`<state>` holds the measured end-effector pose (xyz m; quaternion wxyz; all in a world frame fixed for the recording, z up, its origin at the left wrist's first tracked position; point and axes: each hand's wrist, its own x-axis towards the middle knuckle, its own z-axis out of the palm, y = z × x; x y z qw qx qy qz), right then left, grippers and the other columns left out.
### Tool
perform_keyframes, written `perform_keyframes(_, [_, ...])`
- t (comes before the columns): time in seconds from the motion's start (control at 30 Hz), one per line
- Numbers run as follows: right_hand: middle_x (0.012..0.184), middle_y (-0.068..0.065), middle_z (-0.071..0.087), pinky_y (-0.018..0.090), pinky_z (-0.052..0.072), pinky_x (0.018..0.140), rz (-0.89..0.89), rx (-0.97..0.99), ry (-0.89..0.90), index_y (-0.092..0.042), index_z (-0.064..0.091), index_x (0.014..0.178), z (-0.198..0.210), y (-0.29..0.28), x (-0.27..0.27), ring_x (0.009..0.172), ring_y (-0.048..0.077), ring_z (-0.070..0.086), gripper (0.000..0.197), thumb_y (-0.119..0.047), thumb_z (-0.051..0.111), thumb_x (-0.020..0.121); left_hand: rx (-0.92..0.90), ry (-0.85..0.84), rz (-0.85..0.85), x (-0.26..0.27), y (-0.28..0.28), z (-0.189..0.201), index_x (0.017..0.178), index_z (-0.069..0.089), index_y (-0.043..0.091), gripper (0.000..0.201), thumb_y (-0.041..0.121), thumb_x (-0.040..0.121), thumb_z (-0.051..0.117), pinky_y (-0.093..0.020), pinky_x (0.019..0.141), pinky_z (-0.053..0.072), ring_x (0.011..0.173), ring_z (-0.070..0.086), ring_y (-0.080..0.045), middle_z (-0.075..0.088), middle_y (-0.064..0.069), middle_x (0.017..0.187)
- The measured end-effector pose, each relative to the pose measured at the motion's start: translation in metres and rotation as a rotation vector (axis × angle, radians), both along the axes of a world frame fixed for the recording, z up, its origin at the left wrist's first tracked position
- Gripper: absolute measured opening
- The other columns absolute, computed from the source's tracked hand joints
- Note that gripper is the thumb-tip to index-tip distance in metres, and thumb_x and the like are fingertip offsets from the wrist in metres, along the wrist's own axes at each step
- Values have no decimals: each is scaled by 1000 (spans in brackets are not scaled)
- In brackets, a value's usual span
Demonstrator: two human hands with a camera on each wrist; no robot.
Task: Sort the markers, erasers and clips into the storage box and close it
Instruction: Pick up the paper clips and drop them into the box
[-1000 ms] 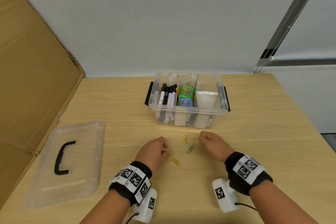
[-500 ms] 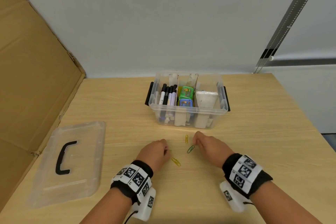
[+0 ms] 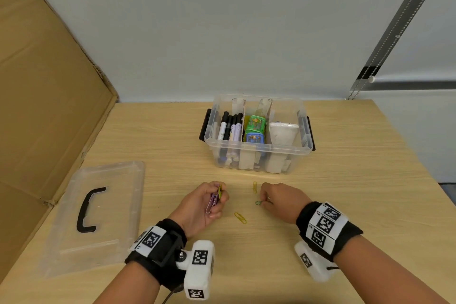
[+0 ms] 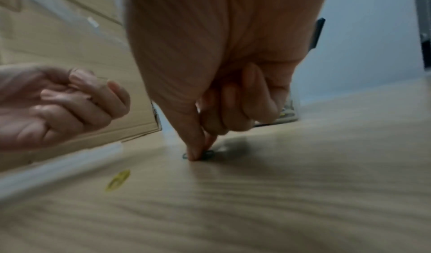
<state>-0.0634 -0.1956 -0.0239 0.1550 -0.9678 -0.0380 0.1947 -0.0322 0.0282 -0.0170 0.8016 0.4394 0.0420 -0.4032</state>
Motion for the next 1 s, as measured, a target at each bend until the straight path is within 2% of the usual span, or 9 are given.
perform_keyframes(0.1, [91,-4,60,27,43,70,13,3,70,-23,49,90,-3,3,-1,84,17,56,9,-32,48,91,150,-78,-46,1,-6,-2,90,50,9,19,19,97,35,-19,40,27,43,32,-8,43,1,60])
perform_keyframes(0.2, [80,-5,52,25,39,64,-9,103,66,-22,44,83,-8,3,-5,71,13,48,14,-32,46,93,540,-456,-242,-3,-12,-5,90,54,16,23,15,100,34,-19,47,29,48,35,-6,41,8,61])
perform_keyframes(0.33, [61,-1,37,18,25,42,-449,1010,232,-15,41,76,-1,-5,-12,50,10,29,23,-12,28,95,999,-1021,-537,-9,-18,-10,104,53,19,15,26,99,41,-21,77,43,86,58,-11,62,4,96])
perform_keyframes(0.4, [58,3,36,21,18,38,-652,1448,316,-12,43,76,2,-8,-16,47,12,27,25,-12,23,91,1079,-1125,-626,-11,-21,-9,114,47,18,23,31,95,48,-25,76,43,82,55,-13,61,2,98])
perform_keyframes(0.47, [61,5,43,23,21,38,-778,1543,306,-10,48,80,-1,-10,-18,48,14,33,26,-13,25,91,1123,-1195,-710,-10,-25,-8,117,44,19,27,29,93,52,-25,71,38,78,50,-12,53,5,90])
perform_keyframes(0.6, [66,3,44,20,28,38,-870,1321,255,-7,55,91,-4,-10,-13,51,12,37,24,-4,31,95,1161,-1230,-733,-6,-27,-7,108,51,17,19,27,92,53,-25,69,36,78,49,-14,51,4,84])
perform_keyframes(0.7, [68,-2,43,20,31,47,-801,1004,184,-7,58,94,-4,-7,-6,57,10,38,29,-1,30,94,1177,-1223,-736,-5,-26,-9,104,55,15,20,31,92,53,-25,73,40,81,50,-12,62,-1,98])
perform_keyframes(0.83, [97,0,60,26,41,78,-568,485,-37,-13,59,95,-8,6,6,94,18,57,20,-17,40,98,1236,-1275,-752,-8,-24,-9,105,56,13,24,32,91,52,-25,71,38,88,57,-19,63,-3,103])
perform_keyframes(1.0, [104,6,64,32,45,76,-437,68,-97,-11,53,109,-10,34,19,96,25,62,29,-35,51,93,1284,-1344,-685,-9,-16,-12,103,58,13,21,28,92,48,-26,69,40,85,59,-20,65,-4,100])
